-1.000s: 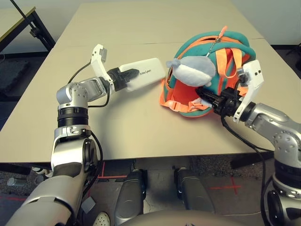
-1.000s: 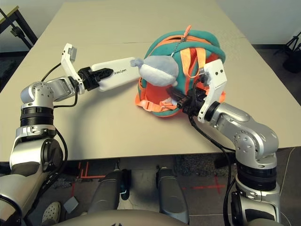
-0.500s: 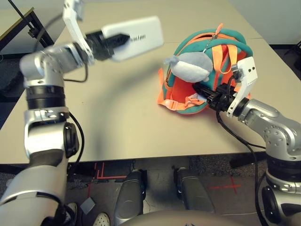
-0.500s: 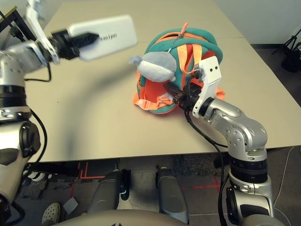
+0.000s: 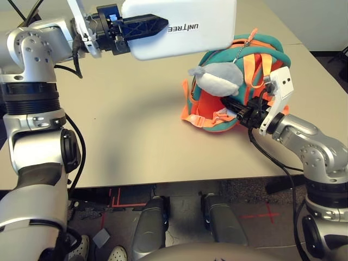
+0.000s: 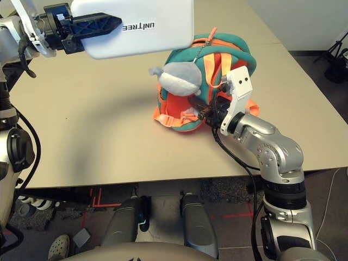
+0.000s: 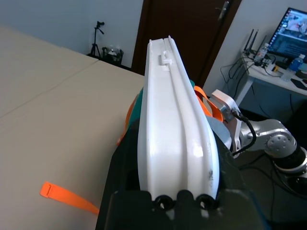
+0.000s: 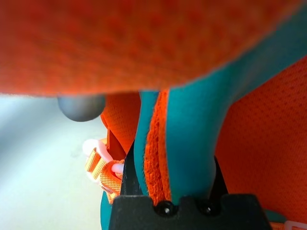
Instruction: Put the pencil case into the backpack and zip it.
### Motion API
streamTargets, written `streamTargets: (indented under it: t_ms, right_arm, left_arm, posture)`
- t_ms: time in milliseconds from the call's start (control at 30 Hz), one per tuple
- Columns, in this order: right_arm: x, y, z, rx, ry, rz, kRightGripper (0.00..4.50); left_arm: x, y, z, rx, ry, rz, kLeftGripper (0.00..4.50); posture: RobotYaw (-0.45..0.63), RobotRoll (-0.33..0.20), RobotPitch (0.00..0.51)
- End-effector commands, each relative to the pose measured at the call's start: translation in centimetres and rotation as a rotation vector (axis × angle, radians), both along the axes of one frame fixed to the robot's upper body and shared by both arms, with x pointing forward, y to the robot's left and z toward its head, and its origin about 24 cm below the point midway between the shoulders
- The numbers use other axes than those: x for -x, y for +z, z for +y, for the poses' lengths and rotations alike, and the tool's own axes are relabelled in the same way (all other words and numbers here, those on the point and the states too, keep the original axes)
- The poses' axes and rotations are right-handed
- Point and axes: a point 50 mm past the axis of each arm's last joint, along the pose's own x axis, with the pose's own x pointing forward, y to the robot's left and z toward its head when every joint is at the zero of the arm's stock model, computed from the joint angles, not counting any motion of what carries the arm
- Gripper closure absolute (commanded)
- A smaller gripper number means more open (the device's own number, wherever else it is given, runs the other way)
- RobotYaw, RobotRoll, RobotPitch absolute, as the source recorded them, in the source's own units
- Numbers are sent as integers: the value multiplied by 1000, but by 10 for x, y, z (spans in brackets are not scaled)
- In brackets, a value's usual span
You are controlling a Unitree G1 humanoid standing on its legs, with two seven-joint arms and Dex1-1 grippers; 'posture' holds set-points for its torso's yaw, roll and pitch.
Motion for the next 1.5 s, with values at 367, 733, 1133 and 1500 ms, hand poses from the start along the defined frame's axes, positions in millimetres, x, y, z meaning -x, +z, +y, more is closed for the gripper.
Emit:
streamTargets:
  t_ms: [367, 733, 1133, 1500]
  right_arm:
    - [0, -14, 0, 26, -2, 70, 4213]
    - [-4, -12, 0, 28, -10, 59, 4214]
    - [-7, -11, 2, 30, -13, 44, 4214]
    - [-8, -11, 1, 51, -25, 31, 4215]
  left_arm:
    - [-11, -9, 9, -116, 36, -12, 3307]
    - [-18, -30, -10, -286, -87, -43, 3307]
    - [-56, -62, -61, -346, -70, -154, 3307]
    - [-66, -70, -75, -236, -44, -149, 2242]
  posture:
    - [-131, 0, 135]
    - [-132, 0, 135]
    - [-145, 0, 123]
    - [-153, 0, 125]
